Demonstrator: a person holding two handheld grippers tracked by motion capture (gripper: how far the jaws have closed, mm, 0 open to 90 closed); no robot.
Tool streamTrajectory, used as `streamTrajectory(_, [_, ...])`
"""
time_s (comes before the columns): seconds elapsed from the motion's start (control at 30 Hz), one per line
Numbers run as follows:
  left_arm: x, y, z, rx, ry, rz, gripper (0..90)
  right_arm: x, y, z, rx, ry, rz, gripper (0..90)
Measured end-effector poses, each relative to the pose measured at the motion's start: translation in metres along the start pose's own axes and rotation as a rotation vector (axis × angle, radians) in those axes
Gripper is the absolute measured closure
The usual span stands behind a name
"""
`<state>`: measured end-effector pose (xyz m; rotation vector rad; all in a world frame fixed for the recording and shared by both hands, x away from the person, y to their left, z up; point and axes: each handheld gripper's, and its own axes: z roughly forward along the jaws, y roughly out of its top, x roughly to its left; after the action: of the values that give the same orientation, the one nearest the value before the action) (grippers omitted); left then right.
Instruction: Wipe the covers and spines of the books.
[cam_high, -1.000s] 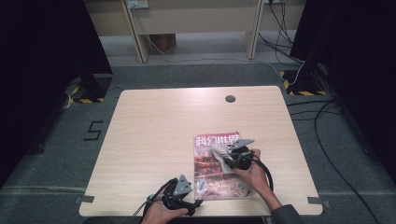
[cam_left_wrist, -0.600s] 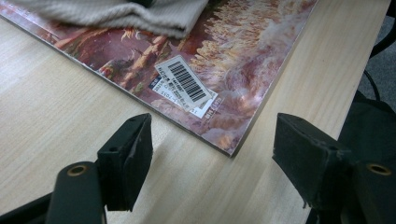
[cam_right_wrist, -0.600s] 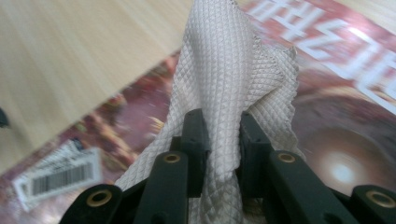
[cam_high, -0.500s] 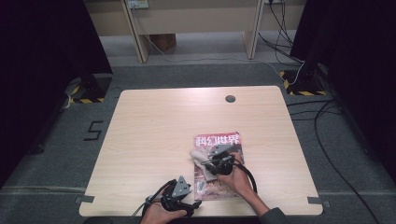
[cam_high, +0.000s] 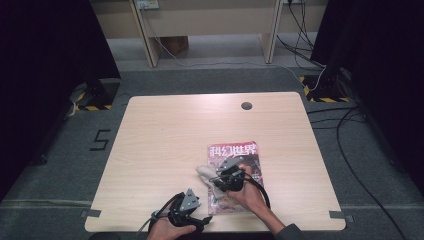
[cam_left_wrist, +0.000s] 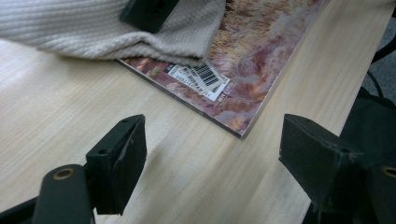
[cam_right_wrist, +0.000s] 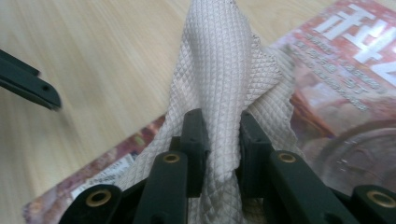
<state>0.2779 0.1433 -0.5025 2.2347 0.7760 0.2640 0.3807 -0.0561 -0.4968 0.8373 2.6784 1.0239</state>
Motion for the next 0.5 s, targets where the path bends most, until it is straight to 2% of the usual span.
streamTrajectory(0.13, [0.000,0.000,-0.001,-0.006,0.004,-0.003,22.5,-0.014,-0.004,-0.005,-0.005,-0.035,0.034,76.1])
streamTrajectory(0.2, [0.000,0.000,-0.001,-0.004,0.004,-0.003,22.5,-0.017,-0.006,-0.006,-0.011,-0.033,0.048,76.1])
streamTrajectory(0.3, [0.000,0.000,-0.001,0.002,-0.002,0.000,22.4,-0.013,-0.004,-0.005,-0.005,-0.044,0.035,76.3])
streamTrajectory(0.5, [0.001,0.000,-0.002,-0.002,0.002,-0.006,22.3,0.003,-0.003,-0.002,-0.003,0.007,0.003,76.3])
